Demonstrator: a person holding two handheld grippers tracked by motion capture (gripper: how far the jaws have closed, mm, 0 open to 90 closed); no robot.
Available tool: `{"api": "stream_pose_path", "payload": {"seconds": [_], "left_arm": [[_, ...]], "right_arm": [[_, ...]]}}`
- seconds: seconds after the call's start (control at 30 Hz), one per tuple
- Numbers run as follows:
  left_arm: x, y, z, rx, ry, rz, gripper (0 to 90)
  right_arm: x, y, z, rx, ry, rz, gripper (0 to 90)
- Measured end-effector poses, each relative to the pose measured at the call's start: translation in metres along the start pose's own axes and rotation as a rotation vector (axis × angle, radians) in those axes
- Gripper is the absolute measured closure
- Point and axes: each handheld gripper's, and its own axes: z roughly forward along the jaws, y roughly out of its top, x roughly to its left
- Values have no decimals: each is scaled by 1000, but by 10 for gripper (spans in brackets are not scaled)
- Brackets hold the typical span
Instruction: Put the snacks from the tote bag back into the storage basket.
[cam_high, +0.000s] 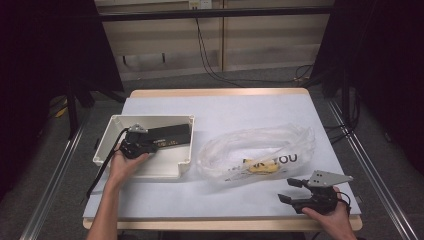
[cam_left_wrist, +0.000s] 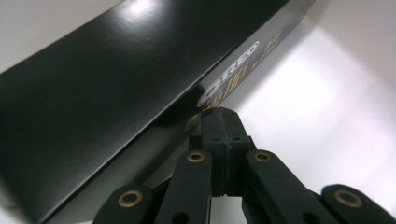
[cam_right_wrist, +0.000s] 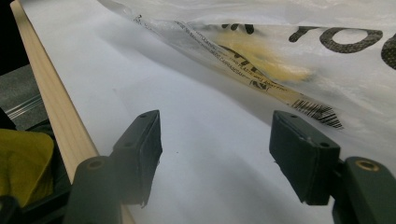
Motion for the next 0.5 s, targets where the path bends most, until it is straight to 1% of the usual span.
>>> {"api": "stream_pose_path", "payload": {"seconds": [0.03,0.07,0.17,0.27,0.33,0.37,0.4,0.43,0.47,0.5], "left_arm": [[0,1,1,6,6,-2,900],[0,2,1,14,-1,6,900],[0,4,1,7,4,2,900],[1,9,1,10,7,-2,900],[1,10,1,3,4,-6,900],[2,10,1,7,10,-3,900],[3,10,1,6,12,-6,900],[4,10,0,19,16,-7,900],[6,10,1,12,20,-18,900],[6,10,1,12,20,-18,900]], "right_arm": [[0,0,0,0,0,-1,341],[0,0,0,0,0,0,341],[0,0,0,0,1,-1,341],[0,0,0,2,-1,-2,341],[0,0,0,1,0,-4,341],[0,0,0,1,0,-4,341],[0,0,0,2,1,-4,341],[0,0,0,3,2,-3,341],[0,0,-1,0,1,-5,341],[0,0,-1,2,0,-4,341]]}}
